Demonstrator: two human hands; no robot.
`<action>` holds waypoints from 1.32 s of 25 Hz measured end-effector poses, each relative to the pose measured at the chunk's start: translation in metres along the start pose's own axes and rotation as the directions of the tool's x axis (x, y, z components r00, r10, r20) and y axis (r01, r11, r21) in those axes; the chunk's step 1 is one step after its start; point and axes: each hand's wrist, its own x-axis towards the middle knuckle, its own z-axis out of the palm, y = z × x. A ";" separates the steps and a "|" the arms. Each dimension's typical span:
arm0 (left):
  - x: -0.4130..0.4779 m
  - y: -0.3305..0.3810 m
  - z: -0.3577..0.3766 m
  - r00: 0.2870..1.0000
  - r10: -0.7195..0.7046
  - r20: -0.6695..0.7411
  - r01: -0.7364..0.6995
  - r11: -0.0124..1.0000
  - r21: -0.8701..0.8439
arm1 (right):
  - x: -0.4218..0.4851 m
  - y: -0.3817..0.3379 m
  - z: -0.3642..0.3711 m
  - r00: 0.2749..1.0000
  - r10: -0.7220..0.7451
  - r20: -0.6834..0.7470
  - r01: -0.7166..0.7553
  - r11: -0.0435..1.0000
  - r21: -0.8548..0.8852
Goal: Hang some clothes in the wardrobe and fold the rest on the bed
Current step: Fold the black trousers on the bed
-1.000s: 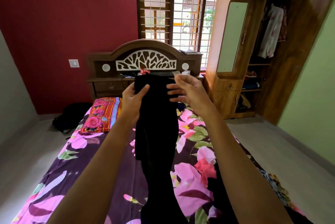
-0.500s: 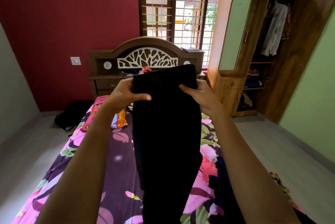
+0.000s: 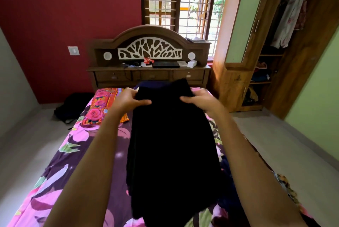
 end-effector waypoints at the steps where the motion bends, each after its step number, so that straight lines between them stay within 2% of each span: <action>1: 0.020 -0.010 0.009 0.997 0.010 -0.076 0.006 0.977 0.214 | 0.025 0.007 0.003 0.997 0.010 -0.079 -0.032 0.961 -0.274; 2: 0.038 -0.013 0.018 0.991 0.005 -0.135 0.027 0.972 0.235 | 0.047 0.010 0.006 0.985 -0.031 -0.171 -0.061 0.860 -0.506; 3: 0.056 -0.012 0.024 0.984 -0.021 -0.174 0.045 0.989 0.138 | 0.066 0.005 0.007 0.956 -0.110 -0.272 -0.092 0.768 -0.634; 4: 0.073 -0.005 0.028 0.977 -0.062 -0.205 0.057 0.998 -0.027 | 0.078 -0.006 0.006 0.912 -0.201 -0.358 -0.101 0.735 -0.670; 5: 0.087 0.005 0.028 0.965 -0.069 -0.252 0.025 0.984 -0.174 | 0.087 -0.021 0.003 0.861 -0.281 -0.423 -0.068 0.761 -0.645; 6: 0.097 0.016 0.026 0.953 -0.026 -0.302 -0.057 0.964 -0.261 | 0.093 -0.036 -0.004 0.822 -0.331 -0.464 0.015 0.827 -0.562; 7: 0.104 0.028 0.023 0.939 0.045 -0.342 -0.157 0.939 -0.308 | 0.098 -0.048 -0.011 0.797 -0.356 -0.488 0.156 0.901 -0.404; 8: 0.105 0.039 0.019 0.922 0.113 -0.371 -0.252 0.902 -0.350 | 0.099 -0.057 -0.015 0.798 -0.359 -0.485 0.296 0.933 -0.202; 9: 0.104 0.047 0.017 0.907 0.163 -0.389 -0.320 0.867 -0.382 | 0.095 -0.061 -0.017 0.806 -0.373 -0.460 0.403 0.914 -0.034; 10: 0.102 0.051 0.014 0.895 0.200 -0.400 -0.362 0.850 -0.384 | 0.090 -0.060 -0.017 0.801 -0.404 -0.441 0.474 0.879 0.056; 13: 0.091 0.038 0.014 0.888 0.248 -0.386 -0.386 0.860 -0.335 | 0.079 -0.038 -0.015 0.778 -0.474 -0.411 0.542 0.838 0.059; 16: 0.063 0.004 0.029 0.915 0.228 -0.333 -0.337 0.884 -0.323 | 0.062 0.005 -0.008 0.837 -0.417 -0.354 0.494 0.855 0.159; 19: 0.021 -0.043 0.062 0.937 0.168 -0.307 -0.258 0.925 -0.278 | 0.032 0.057 0.014 0.879 -0.379 -0.289 0.435 0.886 0.160; 21: -0.012 -0.075 0.087 0.954 0.073 -0.290 -0.165 0.936 -0.309 | 0.009 0.094 0.028 0.943 -0.241 -0.230 0.282 0.945 0.167; 23: -0.047 -0.103 0.110 0.968 -0.025 -0.250 -0.044 0.963 -0.267 | -0.014 0.131 0.036 0.990 -0.054 -0.131 0.071 0.989 0.129; 25: -0.085 -0.129 0.132 0.977 -0.159 -0.145 0.128 0.970 -0.205 | -0.040 0.166 0.046 0.992 0.130 0.005 -0.130 0.990 0.059; 27: -0.117 -0.152 0.150 0.962 -0.273 -0.021 0.264 0.946 -0.186 | -0.062 0.196 0.055 0.966 0.247 0.075 -0.247 0.969 0.001; 30: -0.136 -0.168 0.162 0.940 -0.337 0.057 0.342 0.929 -0.140 | -0.075 0.221 0.063 0.944 0.311 0.110 -0.310 0.950 -0.026; 33: -0.130 -0.170 0.164 0.944 -0.328 0.027 0.329 0.937 -0.117 | -0.068 0.230 0.068 0.948 0.303 0.100 -0.305 0.952 0.006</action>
